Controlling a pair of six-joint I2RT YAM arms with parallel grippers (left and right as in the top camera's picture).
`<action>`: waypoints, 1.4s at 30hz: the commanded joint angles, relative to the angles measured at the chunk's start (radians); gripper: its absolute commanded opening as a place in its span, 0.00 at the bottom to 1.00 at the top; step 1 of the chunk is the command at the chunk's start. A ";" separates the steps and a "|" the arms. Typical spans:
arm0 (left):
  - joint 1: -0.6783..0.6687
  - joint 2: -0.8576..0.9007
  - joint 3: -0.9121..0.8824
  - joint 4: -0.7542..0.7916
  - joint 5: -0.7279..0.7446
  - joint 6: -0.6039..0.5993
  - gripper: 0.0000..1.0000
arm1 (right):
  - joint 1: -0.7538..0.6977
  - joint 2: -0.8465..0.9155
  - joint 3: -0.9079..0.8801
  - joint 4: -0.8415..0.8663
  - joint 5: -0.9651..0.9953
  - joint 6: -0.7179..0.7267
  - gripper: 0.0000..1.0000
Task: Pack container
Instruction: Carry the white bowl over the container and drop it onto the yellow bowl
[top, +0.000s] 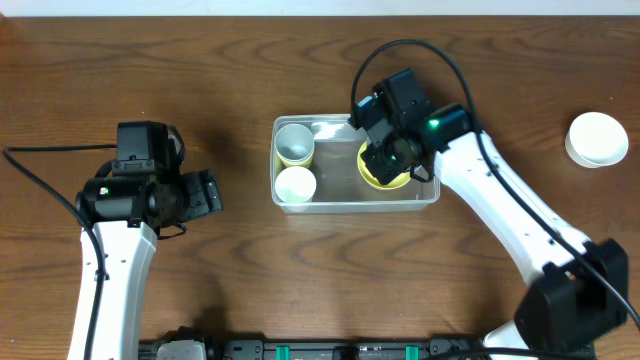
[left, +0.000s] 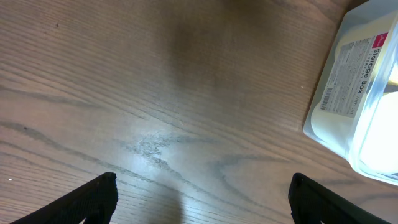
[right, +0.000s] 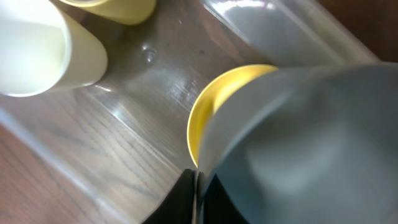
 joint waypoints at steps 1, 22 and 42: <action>0.005 0.004 0.000 -0.002 -0.001 -0.013 0.88 | 0.004 0.027 -0.005 0.005 0.000 0.005 0.17; 0.005 0.004 0.000 -0.002 -0.001 -0.013 0.88 | -0.069 -0.106 0.089 -0.065 0.039 0.116 0.51; 0.005 0.004 0.000 -0.010 -0.001 -0.013 0.88 | -0.505 -0.124 0.107 -0.017 0.124 0.285 0.70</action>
